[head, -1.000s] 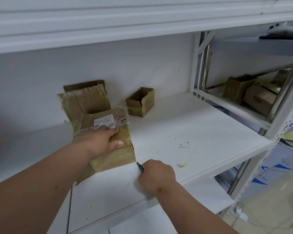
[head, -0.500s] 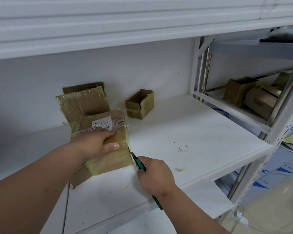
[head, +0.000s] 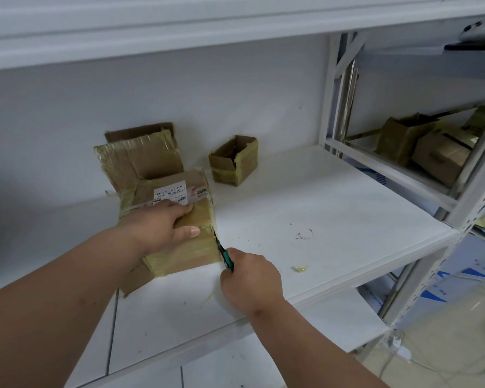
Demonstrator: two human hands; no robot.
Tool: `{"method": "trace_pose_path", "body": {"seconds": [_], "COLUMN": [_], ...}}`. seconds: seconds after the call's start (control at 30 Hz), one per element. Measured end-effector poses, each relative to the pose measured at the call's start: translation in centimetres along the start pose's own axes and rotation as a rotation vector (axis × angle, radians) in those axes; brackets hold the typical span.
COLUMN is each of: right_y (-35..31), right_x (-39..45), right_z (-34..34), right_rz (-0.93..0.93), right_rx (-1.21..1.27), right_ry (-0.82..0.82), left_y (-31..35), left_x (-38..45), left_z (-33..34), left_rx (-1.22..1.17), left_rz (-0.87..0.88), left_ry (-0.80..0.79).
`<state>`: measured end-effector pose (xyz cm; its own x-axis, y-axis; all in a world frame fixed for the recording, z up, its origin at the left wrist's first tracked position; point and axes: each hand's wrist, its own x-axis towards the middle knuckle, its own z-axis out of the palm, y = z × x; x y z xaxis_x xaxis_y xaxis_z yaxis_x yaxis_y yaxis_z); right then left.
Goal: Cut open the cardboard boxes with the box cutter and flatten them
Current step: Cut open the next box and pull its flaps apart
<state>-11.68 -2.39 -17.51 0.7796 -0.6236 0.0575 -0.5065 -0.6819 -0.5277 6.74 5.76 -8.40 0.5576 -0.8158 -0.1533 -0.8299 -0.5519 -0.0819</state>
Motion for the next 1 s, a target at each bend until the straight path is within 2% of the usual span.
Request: {"method": "trace_pose_path", "body": {"seconds": [0.2,0.5,0.6,0.7,0.77,0.9,1.0], "right_y": [-0.6,0.2,0.6,1.0,1.2,1.3,1.5], "right_x": [0.5,0.7,0.1,-0.2,0.1,0.6,0.9], "right_z": [-0.5,-1.9,-2.4,-3.6,-4.4,-4.3,-3.7], "right_rz": [0.092,0.194,0.186,0.260,0.309,0.335,0.354], "right_rx": [-0.088,0.041,0.214,0.612,0.780,0.881,0.874], "right_ry": [-0.182,-0.274,-0.300,-0.303,-0.253,-0.270,-0.320], "left_y": [0.2,-0.9,-1.6,-1.5,-0.5,2.3,1.9], "left_x": [-0.2,-0.3,-0.8,-1.0,-0.7,-0.3,-0.7], "left_z": [0.0,-0.6,-1.3,-2.0,-2.0,-1.8,-2.5], "left_rx": [-0.004,-0.035,-0.077,-0.145,-0.182,-0.219,-0.199], "left_rz": [-0.010,0.060,0.071,0.002,-0.029,-0.099,-0.122], "left_ry": [0.004,-0.046,-0.088,-0.108,-0.061,0.014,-0.024]}}
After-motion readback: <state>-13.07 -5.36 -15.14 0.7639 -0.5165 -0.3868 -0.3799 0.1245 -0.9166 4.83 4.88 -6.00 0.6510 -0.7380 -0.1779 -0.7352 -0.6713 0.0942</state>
